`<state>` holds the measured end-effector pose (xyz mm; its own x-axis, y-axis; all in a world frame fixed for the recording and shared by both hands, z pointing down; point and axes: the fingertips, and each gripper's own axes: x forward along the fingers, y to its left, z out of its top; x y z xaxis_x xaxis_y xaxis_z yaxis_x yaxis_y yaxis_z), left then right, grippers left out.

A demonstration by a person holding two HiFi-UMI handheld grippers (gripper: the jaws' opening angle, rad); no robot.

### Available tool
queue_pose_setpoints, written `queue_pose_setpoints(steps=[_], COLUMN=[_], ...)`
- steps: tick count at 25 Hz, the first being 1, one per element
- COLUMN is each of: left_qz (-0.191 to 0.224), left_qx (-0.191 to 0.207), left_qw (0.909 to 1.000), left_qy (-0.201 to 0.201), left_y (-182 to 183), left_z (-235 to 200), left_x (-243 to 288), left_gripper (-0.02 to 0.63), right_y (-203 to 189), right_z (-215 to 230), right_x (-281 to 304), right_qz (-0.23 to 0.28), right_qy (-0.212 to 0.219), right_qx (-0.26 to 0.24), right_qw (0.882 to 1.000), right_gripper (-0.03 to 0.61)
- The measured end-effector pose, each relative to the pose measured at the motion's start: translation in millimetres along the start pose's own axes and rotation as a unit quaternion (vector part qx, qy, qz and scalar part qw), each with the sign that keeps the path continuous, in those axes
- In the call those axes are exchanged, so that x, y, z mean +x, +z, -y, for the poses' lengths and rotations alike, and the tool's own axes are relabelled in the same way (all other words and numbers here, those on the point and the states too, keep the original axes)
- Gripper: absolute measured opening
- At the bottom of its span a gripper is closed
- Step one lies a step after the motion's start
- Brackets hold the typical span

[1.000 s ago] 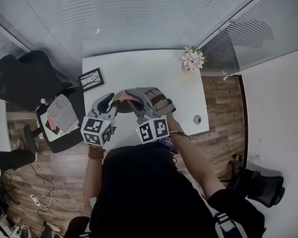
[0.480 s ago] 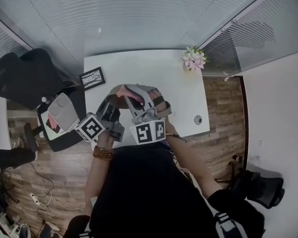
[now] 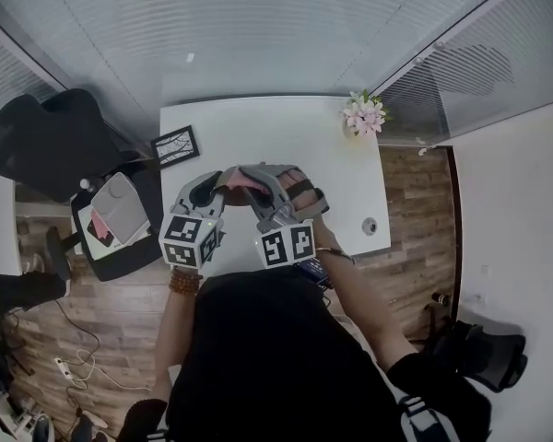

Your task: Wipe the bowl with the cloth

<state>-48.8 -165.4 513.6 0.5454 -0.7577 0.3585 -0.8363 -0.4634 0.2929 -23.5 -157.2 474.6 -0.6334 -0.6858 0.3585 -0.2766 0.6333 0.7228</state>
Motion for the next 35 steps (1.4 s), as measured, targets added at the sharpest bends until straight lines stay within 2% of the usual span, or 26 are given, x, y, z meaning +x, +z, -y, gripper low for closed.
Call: queue_pose_setpoints(steps=[1, 2, 4, 5, 6, 7, 9, 10, 11, 12, 13, 14, 15, 17, 19, 20, 22, 23, 24, 25, 27, 29, 30, 31, 32, 35], left_qz=[0.022, 0.045, 0.081, 0.087, 0.084, 0.073, 0.030, 0.002, -0.024, -0.047, -0.063, -0.071, -0.069, -0.038, -0.001, 0.016, 0.045, 0.049, 0.045, 0.034, -0.006, -0.053, -0.071, -0.080, -0.078, -0.033], left_qx=[-0.055, -0.129, -0.279, -0.315, -0.313, -0.274, -0.116, -0.020, 0.067, 0.134, 0.172, 0.178, 0.155, 0.062, -0.042, -0.108, -0.232, -0.250, -0.230, -0.182, -0.046, 0.091, 0.136, 0.150, 0.136, 0.040], left_qw=[0.9982, 0.9904, 0.9554, 0.9430, 0.9443, 0.9580, 0.9927, 0.9998, 0.9973, 0.9896, 0.9827, 0.9811, 0.9852, 0.9972, 0.9991, 0.9940, 0.9711, 0.9664, 0.9720, 0.9828, 0.9986, 0.9936, 0.9875, 0.9848, 0.9872, 0.9984], left_qy=[-0.006, -0.020, -0.055, -0.061, -0.056, -0.045, -0.016, -0.001, 0.014, 0.024, 0.028, 0.028, 0.025, 0.015, 0.004, -0.009, -0.033, -0.030, -0.017, -0.001, 0.026, 0.039, 0.037, 0.033, 0.028, 0.023], left_y=[3.5, 5.5, 2.9, -1.0, -5.5, -9.2, -12.8, -13.8, -15.3, -17.6, -19.8, -20.6, -18.9, -9.3, -1.0, 0.7, -1.8, -5.6, -9.3, -12.0, -14.9, -18.3, -20.6, -22.0, -21.4, -11.1], left_z=[-2.2, -4.5, -9.5, -11.3, -11.7, -10.6, -5.3, -2.6, -0.2, 2.3, 5.0, 6.7, 6.9, 3.2, -1.4, -3.9, -9.5, -11.7, -13.2, -13.5, -10.4, -3.6, 0.4, 3.2, 3.9, -0.1], left_x=[-1.1, -1.7, -1.9, -2.1, -2.3, -2.2, 0.0, 2.2, 4.5, 6.4, 7.5, 7.8, 7.4, 4.8, 2.0, 1.2, 1.3, 1.1, 0.4, -0.2, 2.1, 7.3, 9.2, 10.3, 10.7, 10.1], left_gripper=[0.026, 0.032, 0.046, 0.046, 0.046, 0.044, 0.037, 0.038, 0.066, 0.095, 0.084, 0.040, 0.035, 0.020, 0.023, 0.026, 0.037, 0.041, 0.040, 0.038, 0.039, 0.103, 0.087, 0.028, 0.024, 0.025], right_y=[2.0, 3.6, 4.2, 2.8, 0.0, -3.7, -10.6, -12.4, -12.9, -12.6, -12.0, -11.3, -10.6, -8.3, -5.0, -4.1, -5.4, -7.3, -9.3, -11.2, -14.7, -17.4, -17.9, -18.0, -17.9, -17.7], right_z=[4.4, 9.3, 15.8, 15.6, 13.4, 10.0, 1.5, -3.4, -8.4, -12.4, -14.8, -15.4, -13.9, -6.2, 3.1, 7.6, 12.7, 11.9, 9.0, 4.9, -4.0, -13.7, -17.4, -18.9, -18.3, -10.1], right_x=[-1.0, -2.2, -2.8, -1.7, -0.3, 0.6, 0.2, -0.3, -0.5, -0.5, -0.1, 0.6, 1.2, 0.9, -0.5, -0.8, 0.6, 2.1, 3.7, 4.9, 4.8, 4.5, 5.2, 6.1, 6.9, 7.6], right_qz=[0.006, 0.012, 0.014, 0.010, 0.004, -0.003, -0.011, -0.012, -0.013, -0.015, -0.017, -0.018, -0.017, -0.008, 0.000, 0.004, 0.004, -0.001, -0.007, -0.013, -0.020, -0.026, -0.028, -0.029, -0.028, -0.018], right_qy=[-0.013, -0.026, -0.041, -0.040, -0.036, -0.029, -0.011, -0.001, 0.008, 0.015, 0.020, 0.022, 0.022, 0.010, -0.013, -0.022, -0.026, -0.024, -0.020, -0.015, 0.005, 0.031, 0.040, 0.045, 0.045, 0.035], right_qx=[0.022, 0.046, 0.096, 0.114, 0.123, 0.120, 0.076, 0.041, 0.005, -0.025, -0.044, -0.051, -0.045, -0.002, 0.058, 0.091, 0.151, 0.162, 0.154, 0.129, 0.055, -0.011, -0.028, -0.033, -0.027, 0.041], right_qw=[1.000, 0.999, 0.994, 0.993, 0.992, 0.992, 0.997, 0.999, 1.000, 0.999, 0.999, 0.998, 0.999, 1.000, 0.998, 0.996, 0.988, 0.986, 0.988, 0.991, 0.998, 0.999, 0.998, 0.998, 0.998, 0.998], right_gripper=[0.025, 0.025, 0.026, 0.028, 0.027, 0.026, 0.025, 0.025, 0.025, 0.025, 0.025, 0.025, 0.025, 0.025, 0.025, 0.026, 0.029, 0.029, 0.028, 0.026, 0.025, 0.024, 0.025, 0.025, 0.025, 0.025])
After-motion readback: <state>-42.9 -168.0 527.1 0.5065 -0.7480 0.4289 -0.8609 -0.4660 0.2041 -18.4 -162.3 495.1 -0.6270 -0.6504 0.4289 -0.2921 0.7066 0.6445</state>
